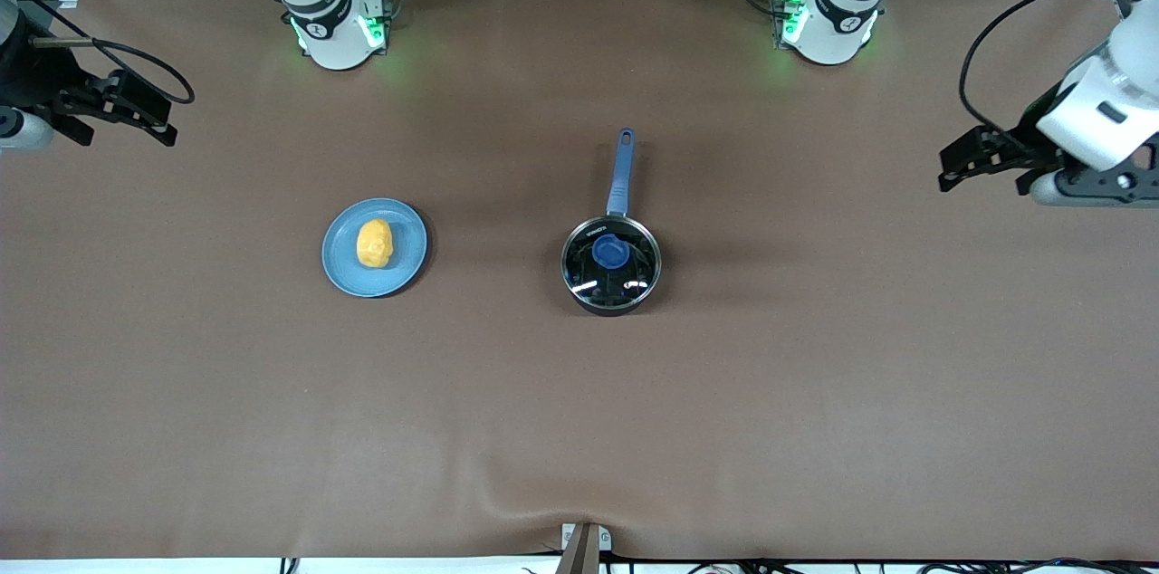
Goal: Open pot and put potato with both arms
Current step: 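Reach the left gripper over the pot lid's blue knob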
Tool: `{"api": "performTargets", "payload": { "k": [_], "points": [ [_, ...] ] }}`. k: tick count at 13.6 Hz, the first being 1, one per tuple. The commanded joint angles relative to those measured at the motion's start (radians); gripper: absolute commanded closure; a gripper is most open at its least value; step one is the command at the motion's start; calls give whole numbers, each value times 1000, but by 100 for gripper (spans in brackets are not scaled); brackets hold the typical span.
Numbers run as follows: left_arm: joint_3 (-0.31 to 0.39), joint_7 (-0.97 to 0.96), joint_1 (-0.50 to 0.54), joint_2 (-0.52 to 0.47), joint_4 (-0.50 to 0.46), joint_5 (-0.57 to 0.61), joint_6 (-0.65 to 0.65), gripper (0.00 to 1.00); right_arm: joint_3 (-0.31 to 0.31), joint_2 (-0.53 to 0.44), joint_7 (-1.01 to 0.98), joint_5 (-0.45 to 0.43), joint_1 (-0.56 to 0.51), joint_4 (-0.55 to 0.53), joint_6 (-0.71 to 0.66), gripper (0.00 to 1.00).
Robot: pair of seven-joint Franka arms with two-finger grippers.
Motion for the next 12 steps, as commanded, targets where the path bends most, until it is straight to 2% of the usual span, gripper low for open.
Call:
{"api": "performTargets", "payload": {
  "k": [1, 5, 6, 8, 10, 12],
  "points": [
    [-40, -64, -6, 38, 17, -14, 7, 0, 15, -6, -6, 18, -24, 2, -8, 0],
    [-165, -322, -35, 139, 25, -9, 135, 0, 15, -6, -7, 18, -26, 2, -8, 0],
    [-190, -402, -60, 174, 26, -2, 177, 0, 15, -6, -7, 18, -24, 2, -8, 0],
    [-195, -554, -171, 254, 52, 66, 221, 0, 15, -8, -6, 18, -24, 1, -9, 0],
    [-195, -715, -256, 380, 147, 135, 224, 0, 15, -6, -6, 18, -24, 2, -8, 0],
    [-192, -809, -319, 499, 254, 140, 226, 0, 15, -8, -7, 20, -24, 1, -9, 0]
  ]
}}
